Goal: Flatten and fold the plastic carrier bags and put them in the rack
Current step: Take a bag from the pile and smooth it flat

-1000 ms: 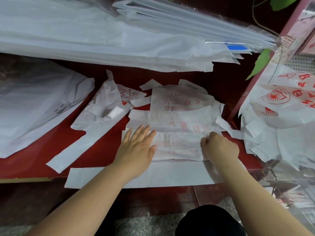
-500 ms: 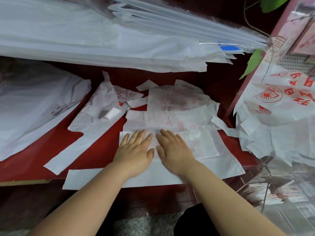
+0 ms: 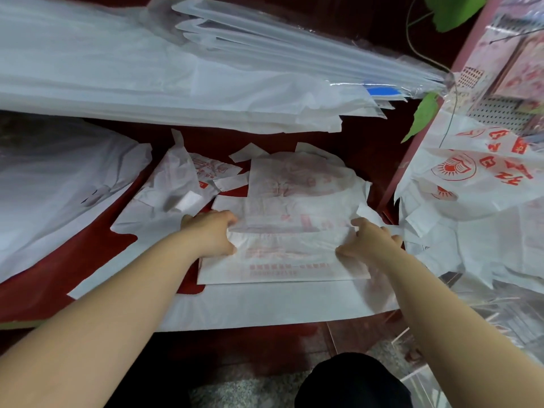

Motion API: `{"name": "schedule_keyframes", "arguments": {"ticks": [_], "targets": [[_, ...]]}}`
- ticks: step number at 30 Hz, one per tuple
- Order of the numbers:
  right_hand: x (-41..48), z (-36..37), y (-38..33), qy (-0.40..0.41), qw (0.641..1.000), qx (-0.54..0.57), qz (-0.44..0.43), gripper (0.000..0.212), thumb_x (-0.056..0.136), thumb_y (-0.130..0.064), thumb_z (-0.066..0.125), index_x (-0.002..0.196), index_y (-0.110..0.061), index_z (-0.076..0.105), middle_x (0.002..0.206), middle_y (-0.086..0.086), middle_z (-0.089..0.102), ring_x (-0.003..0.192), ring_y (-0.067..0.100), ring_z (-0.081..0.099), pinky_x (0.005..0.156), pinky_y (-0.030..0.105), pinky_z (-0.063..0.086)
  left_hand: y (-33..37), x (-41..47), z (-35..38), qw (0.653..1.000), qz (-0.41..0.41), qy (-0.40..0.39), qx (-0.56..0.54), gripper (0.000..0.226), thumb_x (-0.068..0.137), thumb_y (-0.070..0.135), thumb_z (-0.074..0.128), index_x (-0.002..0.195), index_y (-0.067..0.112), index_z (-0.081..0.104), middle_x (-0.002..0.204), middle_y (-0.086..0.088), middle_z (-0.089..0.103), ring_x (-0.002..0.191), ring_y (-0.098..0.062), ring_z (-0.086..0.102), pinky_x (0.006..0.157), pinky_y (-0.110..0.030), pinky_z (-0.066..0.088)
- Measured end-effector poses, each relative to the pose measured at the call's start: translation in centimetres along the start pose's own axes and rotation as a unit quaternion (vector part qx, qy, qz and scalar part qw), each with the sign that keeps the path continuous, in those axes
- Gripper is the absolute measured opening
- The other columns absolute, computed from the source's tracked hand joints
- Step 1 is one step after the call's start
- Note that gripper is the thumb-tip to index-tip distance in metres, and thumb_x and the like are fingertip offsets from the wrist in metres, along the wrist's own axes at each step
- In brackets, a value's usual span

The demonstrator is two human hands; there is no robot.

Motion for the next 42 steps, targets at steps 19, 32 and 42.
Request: {"name": "schedule_keyframes", "arguments": {"ticks": [19, 32, 42], "targets": [[2.9, -5.8, -9.2, 0.148, 0.972, 0.034, -0.181, 0.014, 0.087, -0.014, 0.049, 0.098, -0.015, 0.057, 0.093, 0.005, 0.059, 0.1, 0.028, 0.049, 0.099, 0.035, 0.023, 1.6, -7.7, 0.3, 0.921, 0.127, 0.034, -0.367, 0.049, 0.081, 0.025, 0.066, 0.101, 0.06, 0.037, 0.081, 0.002, 0.064, 0.07, -0.002, 0.06, 0.067, -0.012, 0.044], [-5.0, 0.3, -11.0, 0.153, 0.902, 0.135, -0.381, 0.037, 0.088, -0.017, 0.052, 0.124, -0.008, 0.054, 0.126, 0.007, 0.056, 0.116, 0.024, 0.05, 0.089, 0.012, 0.026, 0.1, -8.9, 3.3, 0.952, 0.063, 0.203, -0.222, 0.032, 0.09, 0.038, 0.051, 0.121, 0.034, 0.055, 0.12, 0.017, 0.053, 0.091, 0.005, 0.016, 0.08, -0.011, 0.01], [-12.7, 6.5, -5.5, 0.192, 0.836, 0.105, -0.503, 0.031, 0.088, -0.041, 0.047, 0.111, -0.02, 0.049, 0.114, 0.004, 0.065, 0.111, 0.011, 0.049, 0.104, 0.024, 0.026, 3.0, -9.0, 3.1, 0.946, 0.096, 0.233, -0.204, 0.053, 0.087, 0.06, 0.022, 0.119, 0.036, 0.056, 0.097, 0.019, 0.058, 0.099, 0.001, 0.043, 0.081, -0.014, 0.01]]}}
Point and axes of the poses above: each hand's wrist, its own x-axis towards the middle knuckle, its own z-axis out of the palm, y = z × x, the point moved 8 cm from there along x, towards the middle knuckle
